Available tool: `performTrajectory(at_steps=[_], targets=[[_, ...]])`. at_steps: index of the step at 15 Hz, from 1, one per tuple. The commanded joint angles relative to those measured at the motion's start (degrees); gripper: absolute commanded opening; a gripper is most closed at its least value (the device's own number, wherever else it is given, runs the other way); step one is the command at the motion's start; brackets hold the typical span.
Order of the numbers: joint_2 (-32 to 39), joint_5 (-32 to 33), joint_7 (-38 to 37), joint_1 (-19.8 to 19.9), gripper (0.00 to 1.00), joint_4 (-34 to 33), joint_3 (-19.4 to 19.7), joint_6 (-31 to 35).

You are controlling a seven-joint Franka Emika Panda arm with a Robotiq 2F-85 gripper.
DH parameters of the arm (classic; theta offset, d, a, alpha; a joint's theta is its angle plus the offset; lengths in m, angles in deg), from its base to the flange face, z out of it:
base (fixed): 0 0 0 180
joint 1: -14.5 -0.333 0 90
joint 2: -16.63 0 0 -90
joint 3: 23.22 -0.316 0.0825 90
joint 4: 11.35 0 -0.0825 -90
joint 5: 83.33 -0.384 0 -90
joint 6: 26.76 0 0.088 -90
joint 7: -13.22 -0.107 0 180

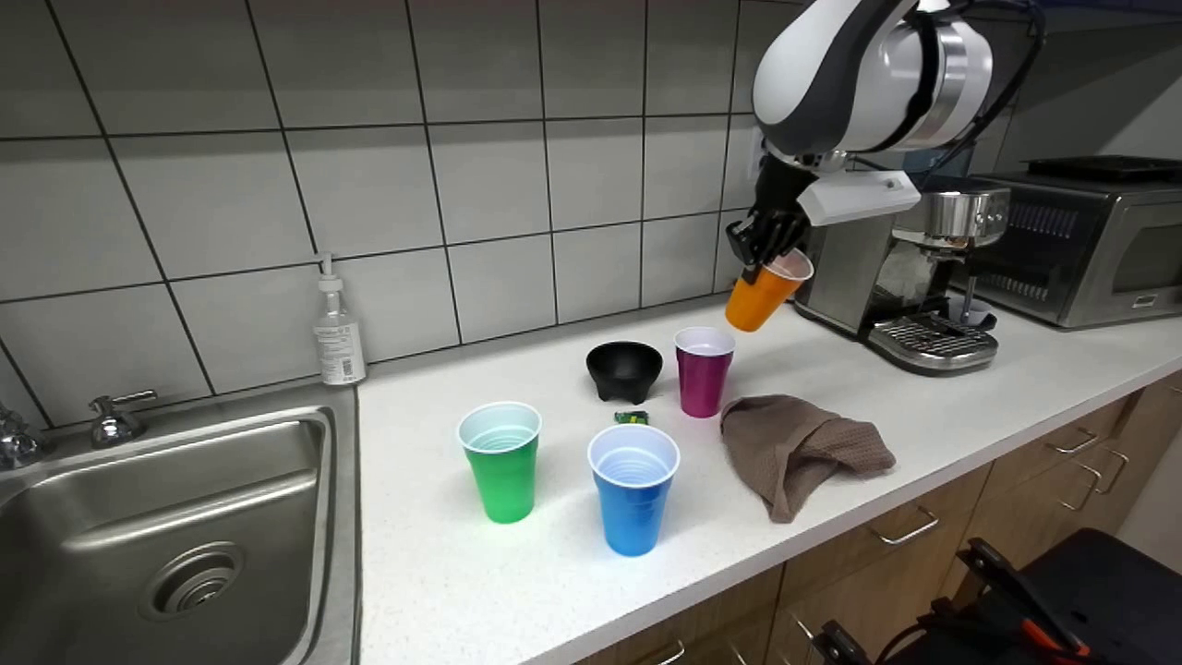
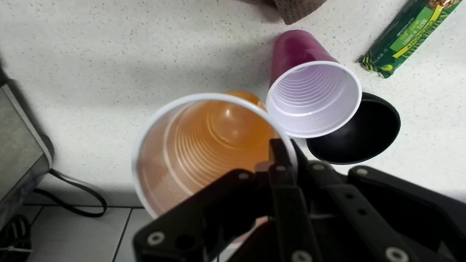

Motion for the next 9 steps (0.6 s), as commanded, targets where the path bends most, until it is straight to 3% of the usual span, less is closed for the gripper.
performTrajectory(at_steps=[1,9], targets=[[1.3,2.1,-3.6,0.4,0.01,-2.4,-1.6,-1.7],[3.3,5.2,-8.1,-0.2,0.01,-4.6,-3.9,-2.2]])
